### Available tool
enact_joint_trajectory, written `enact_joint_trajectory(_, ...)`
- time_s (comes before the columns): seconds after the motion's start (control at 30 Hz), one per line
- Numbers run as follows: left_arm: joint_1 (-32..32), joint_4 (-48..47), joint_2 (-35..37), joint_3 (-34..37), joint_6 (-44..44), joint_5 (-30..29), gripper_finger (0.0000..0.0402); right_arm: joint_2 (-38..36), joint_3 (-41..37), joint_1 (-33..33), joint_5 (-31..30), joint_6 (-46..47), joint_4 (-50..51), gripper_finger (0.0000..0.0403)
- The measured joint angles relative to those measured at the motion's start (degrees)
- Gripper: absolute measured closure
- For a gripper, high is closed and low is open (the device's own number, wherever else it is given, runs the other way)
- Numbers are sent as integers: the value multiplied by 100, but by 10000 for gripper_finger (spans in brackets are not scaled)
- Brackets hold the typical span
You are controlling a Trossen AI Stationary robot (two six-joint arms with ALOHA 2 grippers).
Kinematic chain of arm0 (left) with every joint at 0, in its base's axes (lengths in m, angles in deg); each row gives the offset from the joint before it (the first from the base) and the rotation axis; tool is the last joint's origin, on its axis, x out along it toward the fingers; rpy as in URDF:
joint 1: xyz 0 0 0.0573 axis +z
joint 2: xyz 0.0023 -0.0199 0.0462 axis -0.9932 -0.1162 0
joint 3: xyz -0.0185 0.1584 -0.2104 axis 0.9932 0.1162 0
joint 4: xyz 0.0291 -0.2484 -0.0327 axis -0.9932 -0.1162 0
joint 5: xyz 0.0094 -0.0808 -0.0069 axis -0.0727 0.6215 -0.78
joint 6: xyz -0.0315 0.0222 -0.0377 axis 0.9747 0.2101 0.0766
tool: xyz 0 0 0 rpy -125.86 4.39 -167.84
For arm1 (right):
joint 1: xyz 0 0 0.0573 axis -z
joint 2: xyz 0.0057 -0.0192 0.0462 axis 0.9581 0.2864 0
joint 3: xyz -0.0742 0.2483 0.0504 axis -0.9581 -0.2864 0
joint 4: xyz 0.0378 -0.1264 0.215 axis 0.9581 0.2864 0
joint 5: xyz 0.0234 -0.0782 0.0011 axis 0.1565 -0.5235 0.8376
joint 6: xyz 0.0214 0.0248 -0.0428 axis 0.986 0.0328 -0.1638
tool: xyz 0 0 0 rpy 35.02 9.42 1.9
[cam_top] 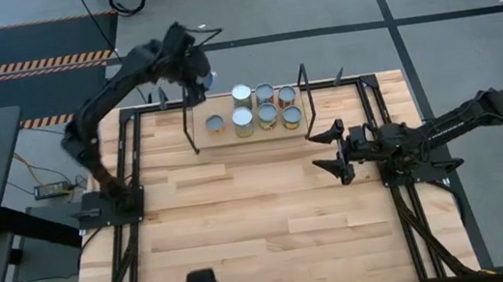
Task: Pick and place cans onto a shelf
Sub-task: Put the canned salmon on the shelf
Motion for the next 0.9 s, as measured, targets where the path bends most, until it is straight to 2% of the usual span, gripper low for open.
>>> enact_joint_trajectory(0.17,239,-1109,-1051,-1327,-485,3,127,0,0,175,2,0,227,39)
enact_joint_trajectory(0.27,258,-1366,-1486,-1655,-898,-7,127,-2,0,276,2,2,340,39)
enact_joint_trajectory(0.43,244,-1312,-1816,-1711,-1575,-157,127,0,0,407,5,66,590,39)
enact_joint_trajectory(0.9,218,-1324,-2610,-1707,-1475,-417,127,0,0,415,32,387,833,39)
